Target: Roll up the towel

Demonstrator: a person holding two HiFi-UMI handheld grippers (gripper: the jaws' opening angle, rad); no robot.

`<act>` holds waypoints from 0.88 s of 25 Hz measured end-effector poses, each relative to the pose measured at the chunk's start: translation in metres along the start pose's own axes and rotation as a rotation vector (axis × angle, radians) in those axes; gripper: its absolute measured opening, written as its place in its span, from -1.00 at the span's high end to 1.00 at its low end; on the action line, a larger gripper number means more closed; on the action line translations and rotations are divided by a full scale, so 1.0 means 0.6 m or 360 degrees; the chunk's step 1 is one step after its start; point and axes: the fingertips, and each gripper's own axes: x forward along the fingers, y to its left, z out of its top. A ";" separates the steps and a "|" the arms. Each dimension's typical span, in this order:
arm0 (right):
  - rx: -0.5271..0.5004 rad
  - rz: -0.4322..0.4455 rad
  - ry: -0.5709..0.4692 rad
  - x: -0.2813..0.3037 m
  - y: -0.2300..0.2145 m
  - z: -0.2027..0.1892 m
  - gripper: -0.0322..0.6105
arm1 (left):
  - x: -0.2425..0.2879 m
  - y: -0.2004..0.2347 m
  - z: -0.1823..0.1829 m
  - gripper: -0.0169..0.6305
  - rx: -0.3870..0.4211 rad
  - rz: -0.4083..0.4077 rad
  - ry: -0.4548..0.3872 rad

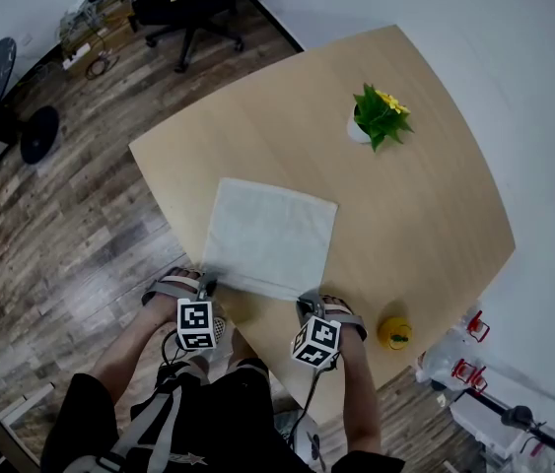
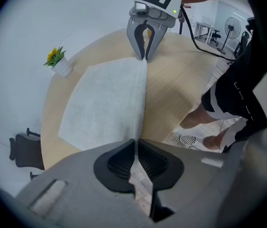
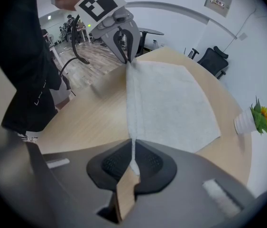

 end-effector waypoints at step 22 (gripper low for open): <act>-0.0008 -0.0018 -0.0032 -0.010 -0.060 0.007 0.82 | -0.009 0.051 0.008 0.84 -0.0066 0.0031 0.0028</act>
